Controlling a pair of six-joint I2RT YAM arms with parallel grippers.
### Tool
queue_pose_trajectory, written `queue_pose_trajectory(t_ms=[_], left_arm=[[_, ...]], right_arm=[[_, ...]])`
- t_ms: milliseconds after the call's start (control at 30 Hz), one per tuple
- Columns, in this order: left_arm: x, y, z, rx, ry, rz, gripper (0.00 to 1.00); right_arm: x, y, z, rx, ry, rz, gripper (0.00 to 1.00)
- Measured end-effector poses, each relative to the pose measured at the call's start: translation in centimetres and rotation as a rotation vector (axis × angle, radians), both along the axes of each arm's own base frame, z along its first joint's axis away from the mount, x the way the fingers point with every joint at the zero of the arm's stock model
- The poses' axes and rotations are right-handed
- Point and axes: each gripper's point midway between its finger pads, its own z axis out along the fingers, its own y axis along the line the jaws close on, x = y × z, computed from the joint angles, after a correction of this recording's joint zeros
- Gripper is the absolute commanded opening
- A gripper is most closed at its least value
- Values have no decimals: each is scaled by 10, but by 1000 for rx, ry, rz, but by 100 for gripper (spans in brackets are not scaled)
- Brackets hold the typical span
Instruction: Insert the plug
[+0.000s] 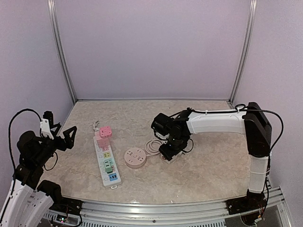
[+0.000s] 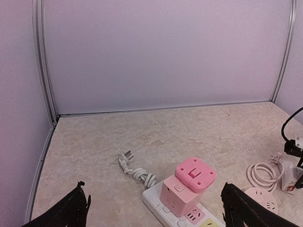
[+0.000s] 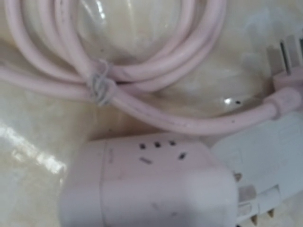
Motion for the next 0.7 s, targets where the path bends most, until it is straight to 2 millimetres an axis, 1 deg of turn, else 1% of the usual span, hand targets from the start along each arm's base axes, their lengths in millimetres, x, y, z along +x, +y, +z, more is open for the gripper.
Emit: queue_pose_trajectory(t_ms=[33, 100, 300, 433, 533, 600, 667, 700], left_arm=[[0, 0, 0, 0, 0, 0, 95], [0, 0, 0, 0, 0, 0, 95], [0, 0, 0, 3, -1, 0, 94], [0, -1, 0, 10, -2, -3, 93], [-1, -3, 2, 25, -10, -17, 93], [-2, -9, 10, 49, -24, -46, 93], [-4, -18, 21, 86, -47, -91, 93], [-6, -27, 29, 110, -61, -130, 93]], right_arm=[[0, 0, 0, 1, 1, 3, 51], [-1, 2, 1, 7, 5, 7, 42], [-3, 6, 1, 27, 22, 15, 1], [-8, 15, 6, 65, 58, 23, 0], [-12, 28, 17, 134, 88, 25, 0], [-17, 39, 35, 217, 109, 25, 0], [-22, 55, 65, 344, 117, 32, 0], [-23, 63, 82, 414, 116, 33, 0]])
